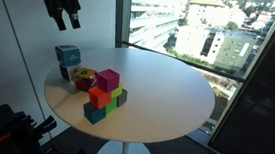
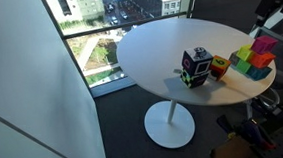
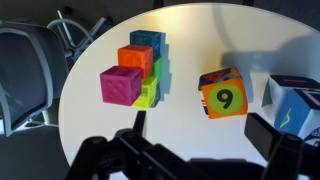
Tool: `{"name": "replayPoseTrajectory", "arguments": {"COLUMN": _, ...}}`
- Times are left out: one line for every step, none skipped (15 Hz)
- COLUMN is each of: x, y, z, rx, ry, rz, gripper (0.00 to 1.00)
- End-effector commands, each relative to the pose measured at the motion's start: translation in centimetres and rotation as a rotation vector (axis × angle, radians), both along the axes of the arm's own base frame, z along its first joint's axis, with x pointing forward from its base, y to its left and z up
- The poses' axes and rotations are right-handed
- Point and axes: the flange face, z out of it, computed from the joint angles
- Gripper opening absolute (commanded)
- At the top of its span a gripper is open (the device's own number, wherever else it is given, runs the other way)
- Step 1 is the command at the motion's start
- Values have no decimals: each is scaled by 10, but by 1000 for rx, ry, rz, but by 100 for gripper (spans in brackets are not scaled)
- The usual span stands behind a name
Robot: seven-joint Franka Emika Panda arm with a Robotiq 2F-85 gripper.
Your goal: Put the plushy cube with number 4 on top of the pink block
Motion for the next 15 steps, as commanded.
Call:
{"name": "replayPoseTrajectory", "arguments": {"x": 16, "y": 6, "z": 3, "rx": 12, "ry": -15, "rz": 7, "gripper": 100}}
{"name": "replayPoseTrajectory", "arguments": {"x": 20, "y": 7, "z": 2, "rx": 20, "ry": -20, "rz": 9, "gripper": 100}}
{"name": "replayPoseTrajectory", "arguments": {"x": 24, "y": 8, "z": 1, "rx": 27, "ry": -28, "rz": 15, "gripper": 100}}
{"name": "replayPoseTrajectory", "arguments": {"x": 28, "y": 8, "z": -2, "rx": 42, "ry": -35, "rz": 16, "gripper": 100}}
{"name": "replayPoseTrajectory", "arguments": {"x": 32, "y": 9, "z": -4, "rx": 56, "ry": -40, "rz": 20, "gripper": 100}}
{"name": "replayPoseTrajectory", "arguments": {"x": 35, "y": 10, "z": -7, "rx": 68, "ry": -51, "rz": 20, "gripper": 100}}
{"name": "replayPoseTrajectory", "arguments": {"x": 38, "y": 10, "z": -11, "rx": 82, "ry": -58, "rz": 21, "gripper": 100}}
{"name": "replayPoseTrajectory", "arguments": {"x": 41, "y": 11, "z": -14, "rx": 98, "ry": -64, "rz": 21, "gripper": 100}}
{"name": "replayPoseTrajectory", "arguments": {"x": 43, "y": 11, "z": -18, "rx": 118, "ry": -67, "rz": 17, "gripper": 100}}
{"name": "replayPoseTrajectory", "arguments": {"x": 46, "y": 12, "z": -21, "rx": 135, "ry": -70, "rz": 8, "gripper": 100}}
{"name": "replayPoseTrajectory", "arguments": {"x": 49, "y": 14, "z": -23, "rx": 151, "ry": -72, "rz": 2, "gripper": 100}}
{"name": "replayPoseTrajectory", "arguments": {"x": 52, "y": 16, "z": -26, "rx": 162, "ry": -76, "rz": -5, "gripper": 100}}
{"name": "replayPoseTrajectory", "arguments": {"x": 54, "y": 19, "z": -28, "rx": 176, "ry": -76, "rz": -11, "gripper": 100}}
{"name": "replayPoseTrajectory", "arguments": {"x": 56, "y": 22, "z": -29, "rx": 186, "ry": -78, "rz": -13, "gripper": 100}}
{"name": "replayPoseTrajectory", "arguments": {"x": 58, "y": 25, "z": -31, "rx": 196, "ry": -77, "rz": -19, "gripper": 100}}
